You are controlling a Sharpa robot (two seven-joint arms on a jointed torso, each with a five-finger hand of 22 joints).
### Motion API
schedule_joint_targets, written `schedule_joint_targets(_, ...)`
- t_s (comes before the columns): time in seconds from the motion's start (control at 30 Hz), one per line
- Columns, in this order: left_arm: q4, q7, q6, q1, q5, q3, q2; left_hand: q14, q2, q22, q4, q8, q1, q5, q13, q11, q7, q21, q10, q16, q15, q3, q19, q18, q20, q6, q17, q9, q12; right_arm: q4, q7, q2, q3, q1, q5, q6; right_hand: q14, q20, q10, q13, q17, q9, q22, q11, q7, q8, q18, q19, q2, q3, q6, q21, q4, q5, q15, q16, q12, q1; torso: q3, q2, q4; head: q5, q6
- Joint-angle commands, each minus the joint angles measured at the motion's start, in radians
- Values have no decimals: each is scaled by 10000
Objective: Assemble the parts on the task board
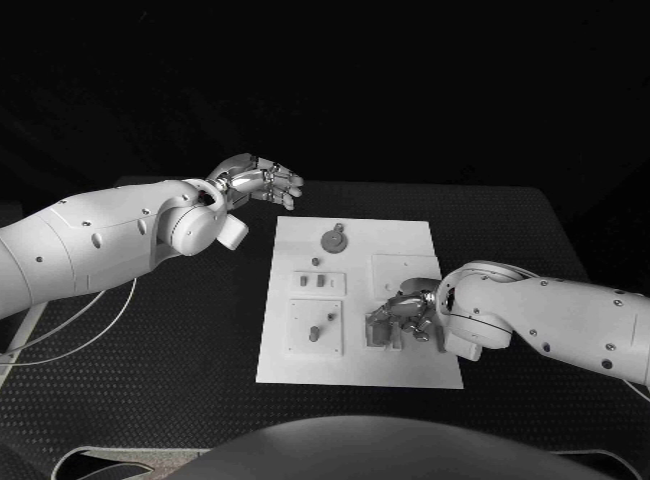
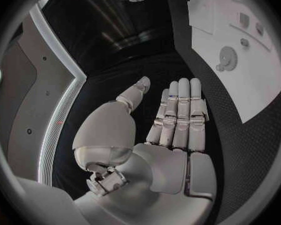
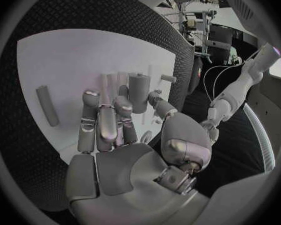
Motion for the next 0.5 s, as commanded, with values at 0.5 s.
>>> schedule_joint_targets(0.5, 18, 68, 137, 27, 56, 6, 5, 61, 23, 14, 76, -8, -65, -45, 2, 22, 34, -44, 12, -42, -10, -5, 65, 170, 34, -16, 19, -15, -38, 69, 288, 123, -22, -92, 66, 283, -212, -5, -288, -70, -203, -45, 165, 100, 156, -235, 294, -66, -781, 291, -282, -76, 549, 52, 38, -73, -62, 44, 1, 4, -4, 21, -1)
